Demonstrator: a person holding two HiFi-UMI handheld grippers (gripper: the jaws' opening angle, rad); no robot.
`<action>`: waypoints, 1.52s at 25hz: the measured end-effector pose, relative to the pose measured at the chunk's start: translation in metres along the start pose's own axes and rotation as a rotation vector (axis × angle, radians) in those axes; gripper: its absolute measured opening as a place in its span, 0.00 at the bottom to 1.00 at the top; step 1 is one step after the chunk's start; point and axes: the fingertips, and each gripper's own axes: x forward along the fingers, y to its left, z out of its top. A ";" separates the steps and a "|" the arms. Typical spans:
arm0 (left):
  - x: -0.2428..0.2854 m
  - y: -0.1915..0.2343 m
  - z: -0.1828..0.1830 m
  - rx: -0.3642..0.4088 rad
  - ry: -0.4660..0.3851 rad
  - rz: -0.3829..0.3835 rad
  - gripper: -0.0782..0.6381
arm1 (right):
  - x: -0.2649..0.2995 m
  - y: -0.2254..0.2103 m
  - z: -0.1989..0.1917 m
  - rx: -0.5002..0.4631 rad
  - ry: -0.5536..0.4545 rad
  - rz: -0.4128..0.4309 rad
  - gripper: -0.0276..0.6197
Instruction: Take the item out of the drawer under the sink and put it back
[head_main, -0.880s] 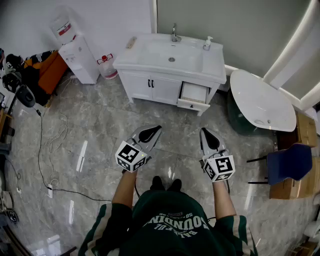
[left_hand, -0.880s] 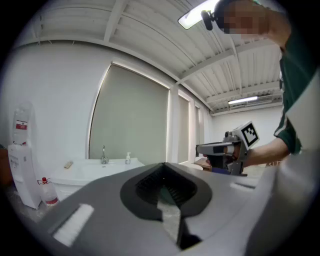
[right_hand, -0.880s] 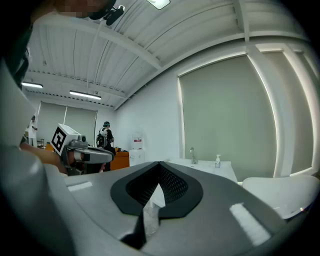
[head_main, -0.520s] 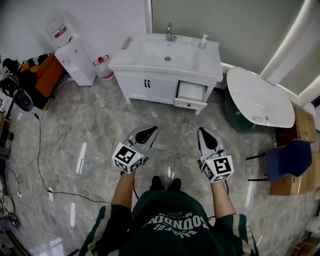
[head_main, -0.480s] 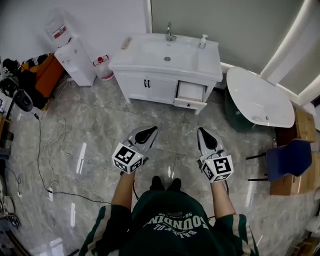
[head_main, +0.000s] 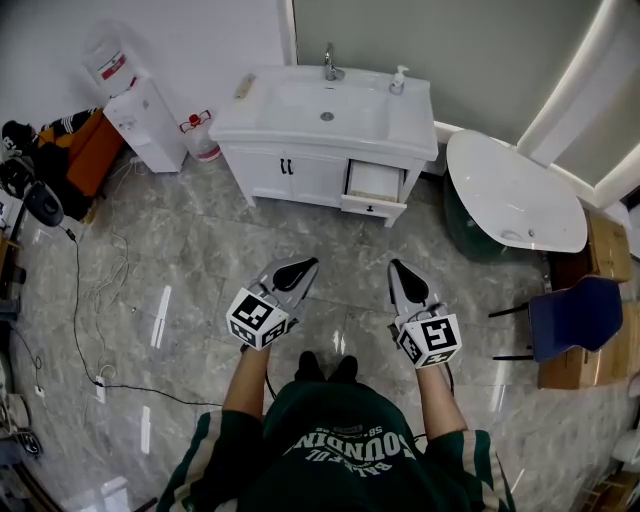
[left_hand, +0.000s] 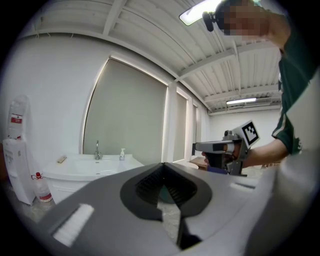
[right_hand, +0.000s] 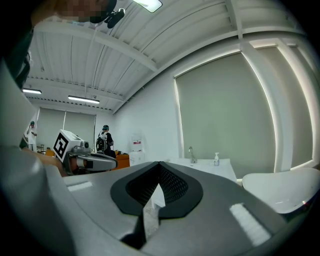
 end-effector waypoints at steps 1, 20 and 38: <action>0.003 -0.002 0.000 -0.003 0.000 0.001 0.18 | -0.002 -0.003 0.000 0.001 0.000 0.001 0.05; 0.079 0.003 -0.004 -0.018 -0.009 0.028 0.18 | 0.006 -0.076 -0.005 -0.005 0.002 -0.010 0.05; 0.237 0.233 0.015 -0.031 -0.001 0.017 0.18 | 0.259 -0.187 -0.002 -0.025 0.046 0.007 0.05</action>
